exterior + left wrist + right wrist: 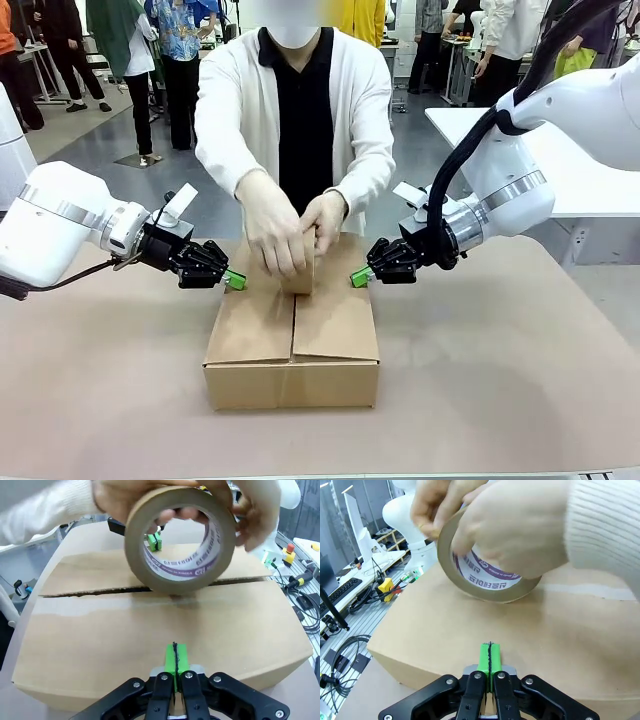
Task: Wrap the clocks to prevent damage.
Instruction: After the human seals the box with tape, release both hands from the side flaps of the Package Box.
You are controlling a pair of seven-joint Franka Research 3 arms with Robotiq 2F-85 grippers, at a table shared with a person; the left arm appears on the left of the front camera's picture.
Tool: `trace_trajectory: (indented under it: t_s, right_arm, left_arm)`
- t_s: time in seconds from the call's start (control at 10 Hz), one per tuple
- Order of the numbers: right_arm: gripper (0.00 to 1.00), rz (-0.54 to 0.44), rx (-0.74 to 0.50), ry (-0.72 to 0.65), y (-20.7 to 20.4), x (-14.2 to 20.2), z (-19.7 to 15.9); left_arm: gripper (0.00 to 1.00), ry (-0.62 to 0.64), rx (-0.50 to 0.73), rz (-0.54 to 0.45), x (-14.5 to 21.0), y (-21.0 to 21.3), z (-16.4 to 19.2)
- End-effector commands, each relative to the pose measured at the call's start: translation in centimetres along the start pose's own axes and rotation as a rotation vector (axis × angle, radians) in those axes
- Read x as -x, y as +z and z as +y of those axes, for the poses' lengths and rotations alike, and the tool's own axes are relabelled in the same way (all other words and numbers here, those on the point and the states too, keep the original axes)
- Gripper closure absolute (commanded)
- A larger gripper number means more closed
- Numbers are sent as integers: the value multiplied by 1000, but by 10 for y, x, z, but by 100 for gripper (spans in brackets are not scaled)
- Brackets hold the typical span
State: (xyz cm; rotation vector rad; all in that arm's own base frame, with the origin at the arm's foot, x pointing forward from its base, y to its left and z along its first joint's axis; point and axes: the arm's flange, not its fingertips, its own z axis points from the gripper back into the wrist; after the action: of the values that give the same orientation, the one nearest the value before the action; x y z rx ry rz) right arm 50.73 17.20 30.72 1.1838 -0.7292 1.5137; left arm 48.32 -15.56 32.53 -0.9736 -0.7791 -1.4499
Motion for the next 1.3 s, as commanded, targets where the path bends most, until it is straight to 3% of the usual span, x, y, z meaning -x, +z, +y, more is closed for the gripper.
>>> trace_trajectory:
  t_s: [0.0, 1.2]
  right_arm:
    - [99, 2, 6, -1, -2, 4, -1]
    - [99, 2, 6, -1, -2, 4, -1]
  left_arm:
    - [100, -5, -7, 5, 4, -1, 0]
    - [100, -5, -7, 5, 4, -1, 0]
